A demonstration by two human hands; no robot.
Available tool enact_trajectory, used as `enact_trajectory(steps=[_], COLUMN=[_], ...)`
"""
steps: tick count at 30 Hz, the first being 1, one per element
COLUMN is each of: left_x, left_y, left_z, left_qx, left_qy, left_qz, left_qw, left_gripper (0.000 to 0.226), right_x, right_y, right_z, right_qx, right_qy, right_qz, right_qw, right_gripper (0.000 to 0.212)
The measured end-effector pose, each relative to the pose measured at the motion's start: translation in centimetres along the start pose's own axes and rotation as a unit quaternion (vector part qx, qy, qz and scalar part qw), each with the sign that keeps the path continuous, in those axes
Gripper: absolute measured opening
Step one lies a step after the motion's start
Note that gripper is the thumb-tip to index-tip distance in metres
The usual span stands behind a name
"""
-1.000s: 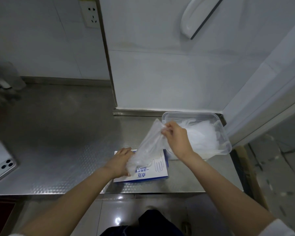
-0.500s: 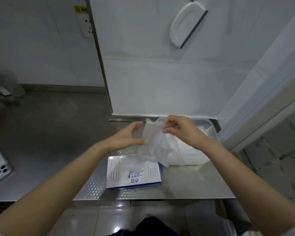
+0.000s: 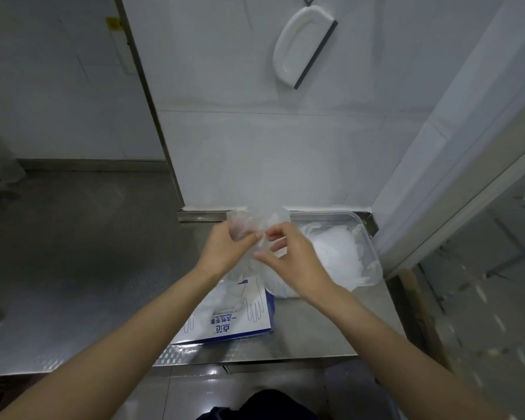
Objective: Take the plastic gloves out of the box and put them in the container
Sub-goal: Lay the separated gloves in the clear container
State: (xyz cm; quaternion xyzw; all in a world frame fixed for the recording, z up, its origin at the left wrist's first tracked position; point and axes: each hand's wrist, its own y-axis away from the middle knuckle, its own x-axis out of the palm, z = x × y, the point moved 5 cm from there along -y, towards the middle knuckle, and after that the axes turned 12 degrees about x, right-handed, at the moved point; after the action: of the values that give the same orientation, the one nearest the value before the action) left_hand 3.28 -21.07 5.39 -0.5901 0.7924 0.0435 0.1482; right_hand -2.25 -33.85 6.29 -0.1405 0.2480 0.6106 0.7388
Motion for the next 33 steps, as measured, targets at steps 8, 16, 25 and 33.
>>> enact_trajectory(steps=[8,16,25,33], left_x=[2.2,-1.1,0.5,4.1], left_y=[1.8,0.9,3.8,5.9], left_z=[-1.4,-0.6,5.0,9.9], left_qx=[0.020,-0.002,0.191,0.096], left_qy=[0.059,-0.067,-0.374,-0.518], left_qz=[0.110,-0.060,0.048,0.289], left_qw=[0.992,0.996,0.906,0.800], left_gripper=[0.031,0.011,0.033,0.040], right_x=[-0.7,-2.2,-4.2,-3.9], right_y=[-0.2,-0.8,-1.6,-0.7], right_z=[-0.6,-1.7,-3.7,-5.9], right_qx=[-0.005,-0.006,0.028,0.043], right_qy=[-0.005,0.003,-0.013,-0.013], right_qz=[-0.016,0.015,-0.040,0.005], right_qw=[1.000,1.000,0.999,0.999], right_gripper=[0.020,0.029,0.018,0.018])
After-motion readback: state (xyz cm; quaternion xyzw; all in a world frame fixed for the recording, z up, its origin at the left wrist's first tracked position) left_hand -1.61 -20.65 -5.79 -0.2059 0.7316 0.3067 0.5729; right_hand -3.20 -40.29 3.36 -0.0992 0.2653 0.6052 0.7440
